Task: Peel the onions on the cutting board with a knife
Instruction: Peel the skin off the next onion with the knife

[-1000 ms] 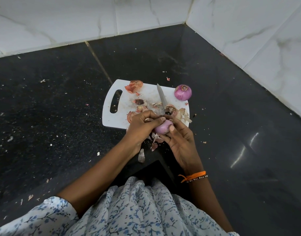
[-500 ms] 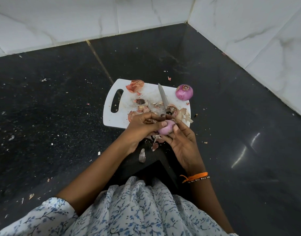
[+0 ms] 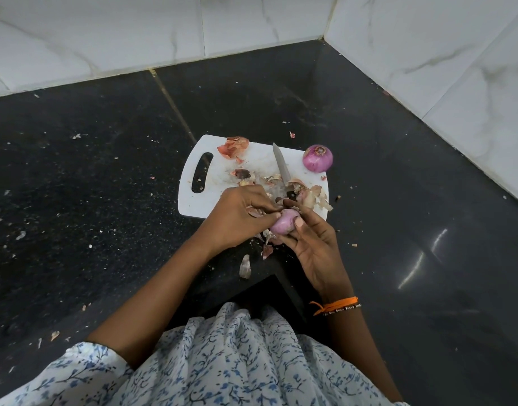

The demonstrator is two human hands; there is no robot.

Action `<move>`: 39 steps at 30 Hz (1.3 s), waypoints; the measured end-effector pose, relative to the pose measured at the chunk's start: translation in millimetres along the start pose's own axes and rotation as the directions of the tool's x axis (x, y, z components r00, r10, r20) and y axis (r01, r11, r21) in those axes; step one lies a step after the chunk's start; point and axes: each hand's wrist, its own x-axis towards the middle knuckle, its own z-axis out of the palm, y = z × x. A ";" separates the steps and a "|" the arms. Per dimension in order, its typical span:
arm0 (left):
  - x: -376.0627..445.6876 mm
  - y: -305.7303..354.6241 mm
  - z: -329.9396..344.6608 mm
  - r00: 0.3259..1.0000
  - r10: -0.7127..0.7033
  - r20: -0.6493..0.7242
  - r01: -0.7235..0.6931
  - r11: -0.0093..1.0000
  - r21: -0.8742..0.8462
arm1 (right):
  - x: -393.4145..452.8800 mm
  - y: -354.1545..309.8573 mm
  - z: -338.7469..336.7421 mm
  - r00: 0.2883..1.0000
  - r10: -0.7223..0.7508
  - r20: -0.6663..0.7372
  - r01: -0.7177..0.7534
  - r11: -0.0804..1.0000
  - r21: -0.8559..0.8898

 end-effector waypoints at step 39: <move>-0.2 -5.7 13.5 0.987 -0.062 -0.151 0.054 0.997 -0.054 | 0.1 0.4 -0.3 0.998 0.020 -0.061 -0.021 1.000 -0.004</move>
